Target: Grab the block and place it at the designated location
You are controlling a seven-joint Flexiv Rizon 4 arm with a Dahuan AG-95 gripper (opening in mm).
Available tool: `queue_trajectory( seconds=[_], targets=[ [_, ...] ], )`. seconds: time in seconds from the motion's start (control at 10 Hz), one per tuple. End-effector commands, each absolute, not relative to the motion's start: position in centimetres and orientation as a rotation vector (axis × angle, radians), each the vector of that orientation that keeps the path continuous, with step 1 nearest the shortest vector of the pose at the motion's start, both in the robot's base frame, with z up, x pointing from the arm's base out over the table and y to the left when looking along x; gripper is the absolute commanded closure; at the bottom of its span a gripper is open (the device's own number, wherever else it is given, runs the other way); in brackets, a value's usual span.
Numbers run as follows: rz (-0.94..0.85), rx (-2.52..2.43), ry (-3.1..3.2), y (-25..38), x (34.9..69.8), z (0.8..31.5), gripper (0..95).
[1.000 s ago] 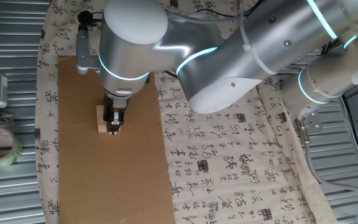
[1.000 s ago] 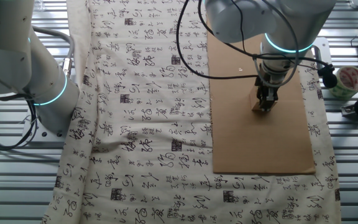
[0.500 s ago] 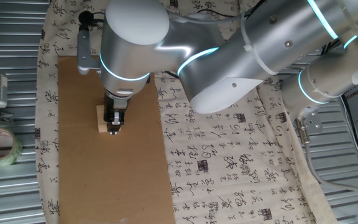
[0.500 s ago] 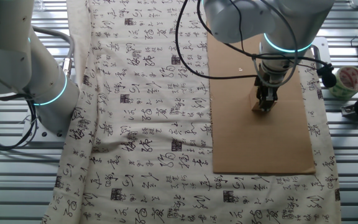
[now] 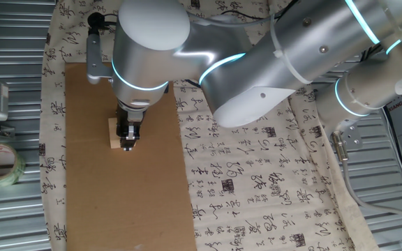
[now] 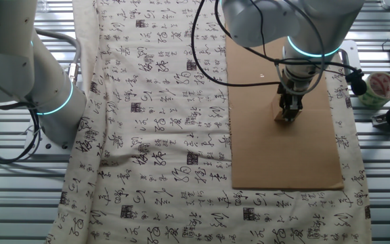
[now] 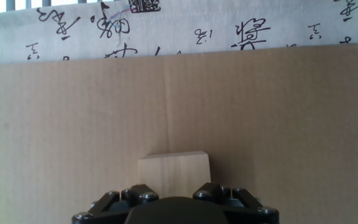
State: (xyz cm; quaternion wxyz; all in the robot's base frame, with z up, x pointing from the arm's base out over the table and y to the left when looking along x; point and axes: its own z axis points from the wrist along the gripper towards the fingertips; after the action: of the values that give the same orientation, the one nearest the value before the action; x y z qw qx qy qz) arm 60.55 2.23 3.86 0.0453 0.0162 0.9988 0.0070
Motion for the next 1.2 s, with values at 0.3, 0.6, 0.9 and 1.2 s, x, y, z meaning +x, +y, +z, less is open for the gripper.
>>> queue_trajectory(
  seconds=[0.3, 0.6, 0.9, 1.2],
  targets=[
    [0.023, 0.052, 3.05, 2.23, 60.55, 3.83, 57.0],
    [0.029, 0.054, 3.05, 2.23, 60.55, 3.83, 38.0],
    [0.035, 0.048, 3.05, 2.23, 60.55, 3.83, 38.0],
    [0.035, 0.043, 3.05, 2.23, 60.55, 3.83, 19.0]
  ],
)
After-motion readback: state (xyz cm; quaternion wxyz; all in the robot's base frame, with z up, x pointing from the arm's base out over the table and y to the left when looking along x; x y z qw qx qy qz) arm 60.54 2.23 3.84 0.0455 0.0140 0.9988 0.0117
